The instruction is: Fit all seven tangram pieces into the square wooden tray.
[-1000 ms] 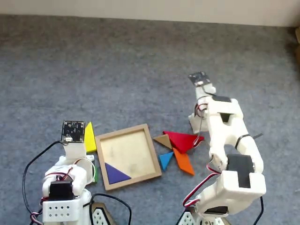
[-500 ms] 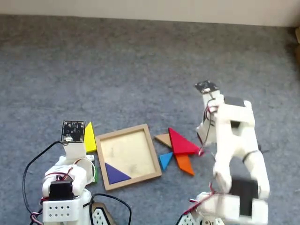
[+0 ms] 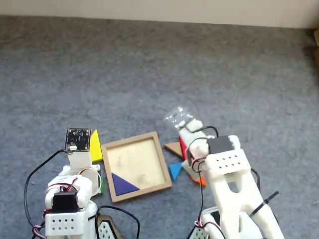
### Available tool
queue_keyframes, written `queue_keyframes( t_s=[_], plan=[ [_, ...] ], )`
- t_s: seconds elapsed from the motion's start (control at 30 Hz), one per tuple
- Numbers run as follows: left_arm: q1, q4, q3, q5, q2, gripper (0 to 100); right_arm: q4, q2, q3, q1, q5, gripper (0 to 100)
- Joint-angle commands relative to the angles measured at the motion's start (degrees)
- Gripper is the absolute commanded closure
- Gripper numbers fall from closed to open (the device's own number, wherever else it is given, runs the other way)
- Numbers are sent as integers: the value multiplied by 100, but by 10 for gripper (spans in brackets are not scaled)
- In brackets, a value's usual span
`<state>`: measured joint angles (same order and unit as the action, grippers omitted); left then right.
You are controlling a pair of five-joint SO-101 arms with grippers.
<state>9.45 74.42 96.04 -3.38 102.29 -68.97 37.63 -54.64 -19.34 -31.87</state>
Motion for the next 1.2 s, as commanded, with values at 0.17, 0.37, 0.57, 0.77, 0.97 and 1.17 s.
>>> queue_keyframes(
  t_s=[0.17,0.37,0.57,0.77,0.97,1.17],
  plan=[
    [66,35,119,53,40,993,963,-936,-48,-251,-44,697],
    [66,35,119,53,40,993,1393,-1824,-40,-435,-44,698],
    [66,35,119,53,40,993,1481,-2176,-40,-312,-79,757],
    [66,35,119,53,40,993,1446,-2176,277,92,-79,815],
    [66,35,119,53,40,993,1437,-2176,637,558,-79,815],
    [66,35,119,53,40,993,1147,-2176,655,567,-53,813]
  ],
)
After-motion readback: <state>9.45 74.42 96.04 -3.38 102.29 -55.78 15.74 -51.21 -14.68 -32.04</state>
